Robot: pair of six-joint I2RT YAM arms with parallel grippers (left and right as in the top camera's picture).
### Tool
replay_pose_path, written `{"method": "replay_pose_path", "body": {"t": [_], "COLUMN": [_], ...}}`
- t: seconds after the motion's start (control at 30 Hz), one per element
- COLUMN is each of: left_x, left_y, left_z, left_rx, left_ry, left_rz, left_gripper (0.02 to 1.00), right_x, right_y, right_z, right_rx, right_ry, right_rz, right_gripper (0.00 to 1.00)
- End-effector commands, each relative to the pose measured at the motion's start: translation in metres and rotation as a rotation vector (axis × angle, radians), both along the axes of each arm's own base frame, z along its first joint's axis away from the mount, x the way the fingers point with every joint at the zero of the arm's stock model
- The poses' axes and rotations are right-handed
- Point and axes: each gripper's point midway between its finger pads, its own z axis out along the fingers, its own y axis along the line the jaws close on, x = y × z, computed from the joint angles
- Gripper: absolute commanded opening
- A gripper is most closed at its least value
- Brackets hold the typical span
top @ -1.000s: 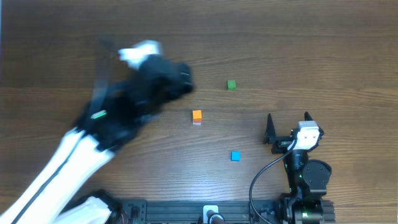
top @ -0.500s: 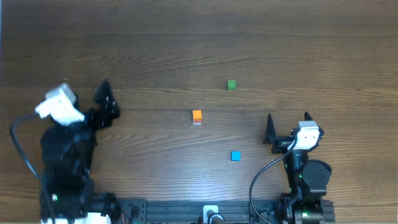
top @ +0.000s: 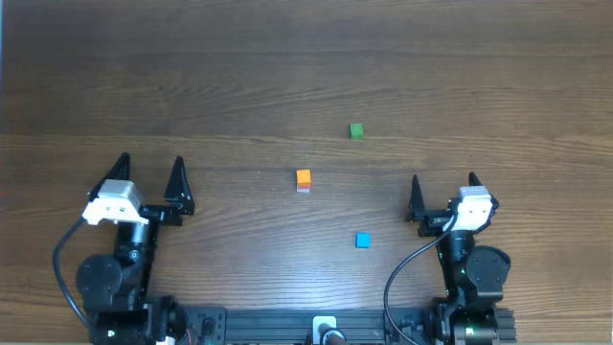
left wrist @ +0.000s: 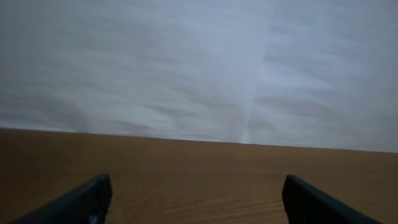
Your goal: Stack Cubes
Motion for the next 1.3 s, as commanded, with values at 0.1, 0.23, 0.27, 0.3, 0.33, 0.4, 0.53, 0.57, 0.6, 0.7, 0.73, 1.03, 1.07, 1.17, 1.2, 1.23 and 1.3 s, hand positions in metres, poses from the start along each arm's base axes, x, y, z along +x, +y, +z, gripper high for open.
{"method": "replay_pose_path", "body": {"t": [0.1, 0.23, 0.27, 0.3, 0.33, 0.4, 0.53, 0.57, 0.6, 0.7, 0.73, 1.03, 1.07, 1.17, 1.2, 1.23, 1.3], "left_x": [-0.004, -0.003, -0.003, -0.003, -0.002, -0.002, 0.0, 0.0, 0.001, 0.0, 0.0, 0.0, 0.0, 0.0, 0.0, 0.0, 0.0], "left_y": [-0.005, -0.005, -0.005, -0.006, -0.007, -0.008, -0.008, -0.009, -0.01, -0.013, -0.013, -0.014, -0.014, -0.014, -0.014, -0.014, -0.014], "left_z": [-0.016, -0.031, -0.035, -0.038, -0.043, -0.048, -0.061, -0.065, -0.068, -0.08, -0.084, -0.09, -0.09, -0.09, -0.09, -0.09, -0.09], "left_rx": [0.06, 0.061, 0.061, 0.061, 0.061, 0.061, 0.059, 0.059, 0.059, 0.057, 0.057, 0.056, 0.056, 0.056, 0.056, 0.056, 0.056], "left_ry": [-0.022, -0.009, -0.005, 0.0, 0.007, 0.013, 0.037, 0.047, 0.058, 0.104, 0.121, 0.144, 0.144, 0.144, 0.144, 0.144, 0.144], "left_rz": [-0.023, -0.024, -0.026, -0.028, -0.036, -0.041, -0.043, -0.045, -0.049, -0.062, -0.065, -0.068, -0.068, -0.068, -0.068, -0.068, -0.068], "left_gripper": [0.879, 0.93, 0.936, 0.941, 0.947, 0.969, 0.998, 0.998, 0.998, 0.998, 0.998, 0.998, 0.998, 0.998, 0.998, 1.0, 1.0], "right_x": [0.0, 0.0, 0.0, 0.0, 0.0, 0.0, 0.0, 0.0, 0.0, 0.0, 0.0, 0.0, 0.0, 0.0, 0.0, 0.0, 0.0], "right_y": [0.002, 0.002, 0.002, 0.002, 0.002, 0.002, 0.002, 0.002, 0.002, 0.002, 0.002, 0.002, 0.002, 0.002, 0.002, 0.002, 0.002], "right_z": [-0.002, -0.002, -0.002, -0.002, -0.002, -0.002, -0.002, -0.002, -0.002, -0.002, -0.002, -0.002, -0.002, -0.002, -0.002, -0.002, -0.002], "right_rx": [0.0, 0.0, 0.001, 0.0, 0.001, 0.0, 0.0, 0.0, 0.0, 0.0, 0.001, 0.0, 0.0, 0.0, 0.0, 0.001, 0.0], "right_ry": [0.002, 0.002, 0.002, 0.002, 0.002, 0.002, 0.002, 0.002, 0.002, 0.002, 0.002, 0.002, 0.002, 0.002, 0.002, 0.002, 0.002], "right_rz": [0.012, 0.012, 0.012, 0.012, 0.012, 0.012, 0.012, 0.012, 0.012, 0.012, 0.012, 0.012, 0.012, 0.012, 0.012, 0.012, 0.012], "right_gripper": [0.993, 0.993, 0.991, 0.991, 0.991, 0.991, 0.991, 0.993, 0.991, 0.993, 0.991, 0.993, 0.993, 0.993, 0.993, 0.993, 0.991]}}
